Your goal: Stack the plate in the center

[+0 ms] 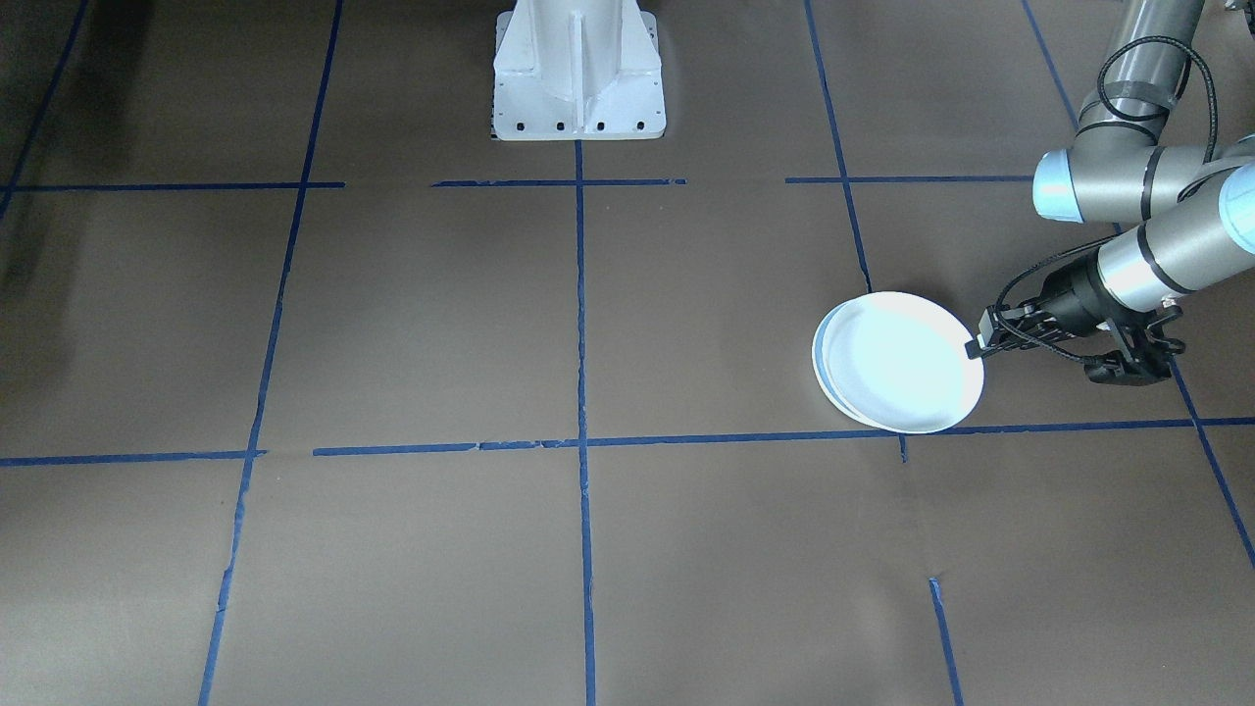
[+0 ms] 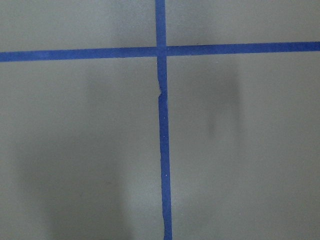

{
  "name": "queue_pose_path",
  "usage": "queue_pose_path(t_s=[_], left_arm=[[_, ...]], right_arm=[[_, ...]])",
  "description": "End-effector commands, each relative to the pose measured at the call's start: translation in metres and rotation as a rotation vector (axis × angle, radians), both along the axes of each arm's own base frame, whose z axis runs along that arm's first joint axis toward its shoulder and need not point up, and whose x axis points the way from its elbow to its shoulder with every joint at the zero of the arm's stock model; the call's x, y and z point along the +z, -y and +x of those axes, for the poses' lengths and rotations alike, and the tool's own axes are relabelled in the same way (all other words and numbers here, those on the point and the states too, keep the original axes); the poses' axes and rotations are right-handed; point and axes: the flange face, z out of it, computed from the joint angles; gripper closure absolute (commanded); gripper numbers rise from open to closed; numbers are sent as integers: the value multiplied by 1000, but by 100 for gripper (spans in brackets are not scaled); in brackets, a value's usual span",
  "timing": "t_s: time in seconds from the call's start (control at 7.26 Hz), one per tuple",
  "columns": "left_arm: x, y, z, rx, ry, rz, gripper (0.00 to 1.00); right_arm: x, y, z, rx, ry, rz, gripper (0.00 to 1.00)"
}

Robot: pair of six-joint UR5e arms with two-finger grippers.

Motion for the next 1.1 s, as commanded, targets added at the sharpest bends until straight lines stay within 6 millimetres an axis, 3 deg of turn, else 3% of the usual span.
queue_pose_path(t_s=[0.0, 0.28, 0.96], left_arm=[[9, -1, 16, 18, 19, -11, 100], [14, -6, 34, 30, 41, -9, 100], [14, -10, 24, 19, 40, -1, 100]], right_arm=[[0, 0, 1, 1, 0, 0, 0], [1, 0, 0, 0, 0, -1, 0], [0, 0, 1, 1, 0, 0, 0]])
